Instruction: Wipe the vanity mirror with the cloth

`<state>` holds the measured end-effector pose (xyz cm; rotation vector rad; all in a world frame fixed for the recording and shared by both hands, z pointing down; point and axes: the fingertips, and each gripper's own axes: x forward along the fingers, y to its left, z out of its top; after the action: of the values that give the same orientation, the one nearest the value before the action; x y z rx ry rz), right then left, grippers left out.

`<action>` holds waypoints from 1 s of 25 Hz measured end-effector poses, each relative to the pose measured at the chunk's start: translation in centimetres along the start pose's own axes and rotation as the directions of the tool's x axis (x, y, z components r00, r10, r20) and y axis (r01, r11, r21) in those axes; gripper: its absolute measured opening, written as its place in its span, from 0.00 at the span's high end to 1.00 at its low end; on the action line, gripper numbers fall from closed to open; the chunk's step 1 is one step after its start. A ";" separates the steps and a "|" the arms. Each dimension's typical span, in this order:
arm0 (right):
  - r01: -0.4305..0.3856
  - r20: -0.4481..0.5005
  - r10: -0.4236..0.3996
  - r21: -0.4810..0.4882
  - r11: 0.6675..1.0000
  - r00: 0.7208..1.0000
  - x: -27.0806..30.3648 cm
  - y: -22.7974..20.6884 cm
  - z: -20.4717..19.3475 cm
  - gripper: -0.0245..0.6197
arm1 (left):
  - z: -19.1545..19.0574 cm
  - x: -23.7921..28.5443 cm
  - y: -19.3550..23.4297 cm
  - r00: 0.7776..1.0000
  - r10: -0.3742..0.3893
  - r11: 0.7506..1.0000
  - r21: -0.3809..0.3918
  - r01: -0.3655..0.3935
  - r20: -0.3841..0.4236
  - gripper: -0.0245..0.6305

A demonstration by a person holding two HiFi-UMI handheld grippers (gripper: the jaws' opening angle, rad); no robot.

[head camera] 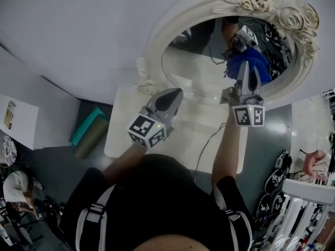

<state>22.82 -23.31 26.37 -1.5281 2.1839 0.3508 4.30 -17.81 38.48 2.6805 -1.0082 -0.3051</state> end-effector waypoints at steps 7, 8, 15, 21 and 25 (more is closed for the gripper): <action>-0.033 -0.014 0.032 -0.023 0.999 0.999 1.9 3.7 -1.0 0.90 | 1.1 -2.1 1.4 1.000 0.017 1.000 -0.013 -0.017 0.025 0.95; -0.040 -0.020 0.039 -0.030 0.999 0.999 2.1 4.2 -1.2 0.90 | 1.2 -2.2 1.6 0.999 0.021 1.000 -0.017 -0.020 0.027 0.95; -0.101 -0.076 0.096 -0.066 0.993 0.992 4.4 8.9 -3.2 0.90 | 1.9 -4.0 3.2 0.998 0.047 0.998 -0.033 -0.046 0.036 0.95; -0.154 -0.124 0.143 -0.083 0.985 0.982 5.9 12.8 -5.3 0.90 | 2.3 -4.9 3.7 0.997 0.053 0.998 -0.046 -0.050 0.049 0.95; -0.156 -0.118 0.150 -0.044 0.987 0.982 6.6 14.4 -6.2 0.90 | 2.6 -5.6 4.2 0.996 0.062 0.997 -0.049 -0.059 0.062 0.95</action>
<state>6.18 -26.37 27.77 -1.4428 2.4073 0.3818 -3.14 -17.53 37.89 2.6077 -1.0852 -0.3982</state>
